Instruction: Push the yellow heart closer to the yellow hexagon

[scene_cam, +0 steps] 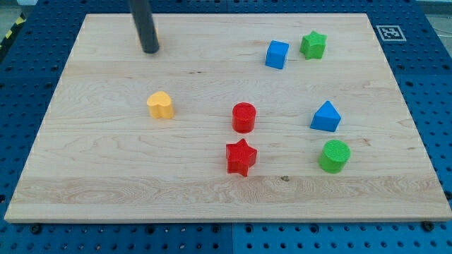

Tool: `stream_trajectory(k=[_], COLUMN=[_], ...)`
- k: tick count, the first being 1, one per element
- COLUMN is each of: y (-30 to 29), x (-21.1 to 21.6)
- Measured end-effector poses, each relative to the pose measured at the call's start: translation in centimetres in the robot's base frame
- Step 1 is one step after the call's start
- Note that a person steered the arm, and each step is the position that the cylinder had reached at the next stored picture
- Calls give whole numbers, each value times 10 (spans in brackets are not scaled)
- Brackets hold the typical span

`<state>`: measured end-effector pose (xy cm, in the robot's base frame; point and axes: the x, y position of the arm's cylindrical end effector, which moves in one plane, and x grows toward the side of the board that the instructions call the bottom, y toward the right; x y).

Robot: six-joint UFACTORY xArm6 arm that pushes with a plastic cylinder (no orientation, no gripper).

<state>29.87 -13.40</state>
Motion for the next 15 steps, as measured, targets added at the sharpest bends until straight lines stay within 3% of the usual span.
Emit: stream_trajectory(k=[1, 3, 5, 8, 11, 15], y=[21, 2, 11, 19, 60, 64], x=[-9, -38, -19, 93, 106, 141])
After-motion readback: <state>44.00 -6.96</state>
